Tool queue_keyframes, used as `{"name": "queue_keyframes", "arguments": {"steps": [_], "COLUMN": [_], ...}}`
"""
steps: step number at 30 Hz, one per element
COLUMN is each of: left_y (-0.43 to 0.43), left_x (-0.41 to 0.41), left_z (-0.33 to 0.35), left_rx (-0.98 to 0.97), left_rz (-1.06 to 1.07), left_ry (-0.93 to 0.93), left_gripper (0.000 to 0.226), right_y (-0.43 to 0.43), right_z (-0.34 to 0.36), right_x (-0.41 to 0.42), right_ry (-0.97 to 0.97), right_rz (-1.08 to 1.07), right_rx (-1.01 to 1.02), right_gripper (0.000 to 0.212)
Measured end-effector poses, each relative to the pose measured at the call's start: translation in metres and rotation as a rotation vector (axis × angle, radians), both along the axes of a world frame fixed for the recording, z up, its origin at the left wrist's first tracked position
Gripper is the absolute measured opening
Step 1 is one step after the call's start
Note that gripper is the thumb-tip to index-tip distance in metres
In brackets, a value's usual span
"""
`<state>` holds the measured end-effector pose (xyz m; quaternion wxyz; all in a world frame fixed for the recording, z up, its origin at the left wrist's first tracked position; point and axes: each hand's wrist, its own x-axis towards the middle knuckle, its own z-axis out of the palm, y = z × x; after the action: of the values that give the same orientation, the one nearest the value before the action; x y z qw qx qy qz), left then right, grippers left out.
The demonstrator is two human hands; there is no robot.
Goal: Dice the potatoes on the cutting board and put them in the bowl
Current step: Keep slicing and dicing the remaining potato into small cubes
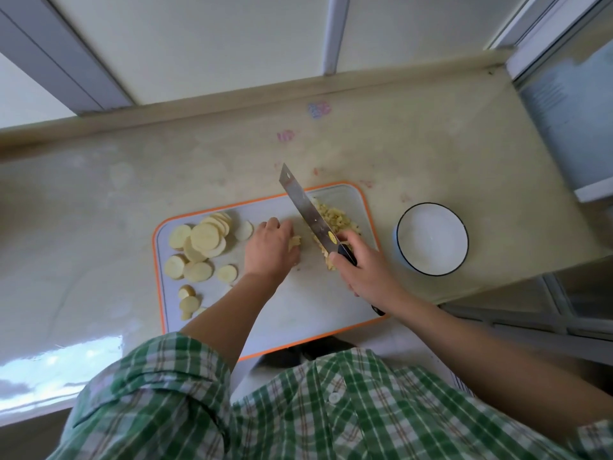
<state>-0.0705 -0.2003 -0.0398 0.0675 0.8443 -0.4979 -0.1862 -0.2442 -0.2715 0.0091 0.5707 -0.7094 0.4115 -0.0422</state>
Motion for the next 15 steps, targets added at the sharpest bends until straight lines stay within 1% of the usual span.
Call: {"name": "queue_keyframes", "arguments": {"steps": [3,6,8,9,10,12,15], "left_y": [0.01,0.018,0.024,0.026,0.028,0.027,0.024], "left_x": [0.003,0.008,0.013,0.016,0.018,0.018,0.012], "left_z": [-0.004,-0.003,-0.002,-0.002,-0.003,-0.005,-0.007], "left_rx": [-0.05,-0.124,-0.077,-0.035,-0.004,0.001,-0.058], "left_rz": [0.062,0.069,-0.082,-0.169,-0.228,-0.243,-0.124], "left_ry": [0.067,0.165,0.147,0.103,0.062,0.043,0.119], "left_gripper": [0.032,0.051,0.069,0.076,0.077,0.068,0.048], "right_y": [0.005,0.008,0.009,0.009,0.009,0.01,0.012], "right_z": [-0.002,-0.008,-0.01,-0.01,-0.009,-0.007,-0.005], "right_x": [0.008,0.012,0.013,0.012,0.012,0.011,0.007], "right_ry": [0.022,0.071,0.077,0.078,0.081,0.091,0.096], "right_rz": [0.03,0.057,0.068,0.071,0.073,0.079,0.086], "right_rx": [-0.023,-0.076,-0.094,-0.091,-0.084,-0.077,-0.1], "right_gripper": [0.013,0.015,0.015,0.014,0.013,0.014,0.017]}}
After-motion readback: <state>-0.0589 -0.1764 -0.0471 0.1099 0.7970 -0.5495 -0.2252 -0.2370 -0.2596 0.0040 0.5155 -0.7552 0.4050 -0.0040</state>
